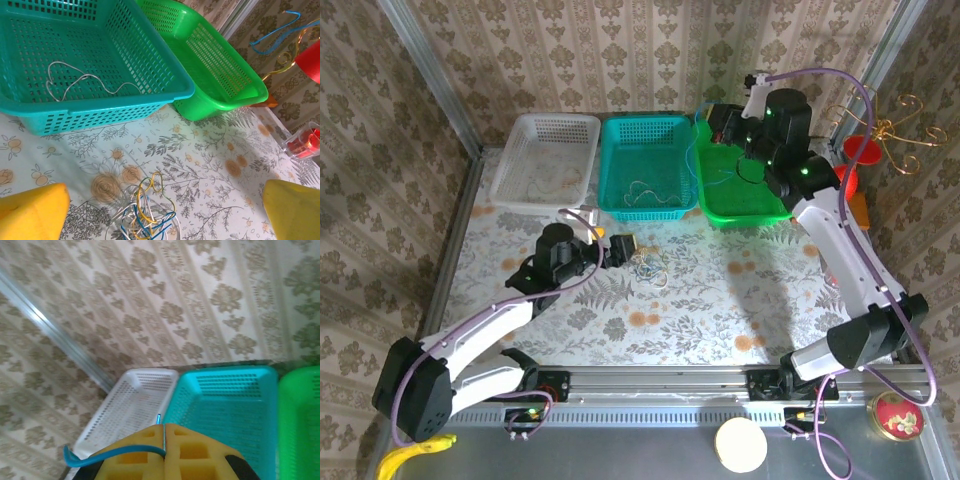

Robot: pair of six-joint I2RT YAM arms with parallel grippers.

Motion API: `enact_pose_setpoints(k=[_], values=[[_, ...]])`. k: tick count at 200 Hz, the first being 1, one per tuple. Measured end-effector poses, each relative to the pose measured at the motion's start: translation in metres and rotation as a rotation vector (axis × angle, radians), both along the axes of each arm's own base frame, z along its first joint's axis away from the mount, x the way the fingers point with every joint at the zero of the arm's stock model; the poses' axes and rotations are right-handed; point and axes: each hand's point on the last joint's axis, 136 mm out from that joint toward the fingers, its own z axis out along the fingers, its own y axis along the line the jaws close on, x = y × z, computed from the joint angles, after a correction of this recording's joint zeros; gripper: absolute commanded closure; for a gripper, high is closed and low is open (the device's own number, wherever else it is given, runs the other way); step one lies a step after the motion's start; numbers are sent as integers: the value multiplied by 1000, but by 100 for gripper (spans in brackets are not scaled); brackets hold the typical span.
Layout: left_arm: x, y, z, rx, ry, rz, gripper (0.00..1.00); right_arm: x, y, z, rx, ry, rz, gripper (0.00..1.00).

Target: Untangle the cables

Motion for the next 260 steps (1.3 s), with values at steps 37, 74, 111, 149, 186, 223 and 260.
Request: enact_pose_setpoints(k=[37, 74, 111, 149, 186, 223, 260], values=[[2, 4, 1, 3, 21, -1, 0, 22, -33, -21, -60, 34, -87, 100], [4, 7, 5, -2, 30, -3, 0, 39, -50, -41, -144, 58, -144, 100], [7, 8, 9, -18, 36, -2, 0, 53, -58, -72, -240, 109, -182, 100], [5, 8, 9, -24, 43, -10, 0, 64, -72, -92, -337, 133, -244, 100], [5, 8, 11, -29, 45, -16, 0, 71, -85, -107, -427, 156, -304, 100], [5, 7, 12, -38, 52, -20, 0, 78, -91, -133, -498, 208, -336, 100], [5, 6, 16, -47, 51, -18, 0, 81, -96, -165, -552, 289, -346, 100]])
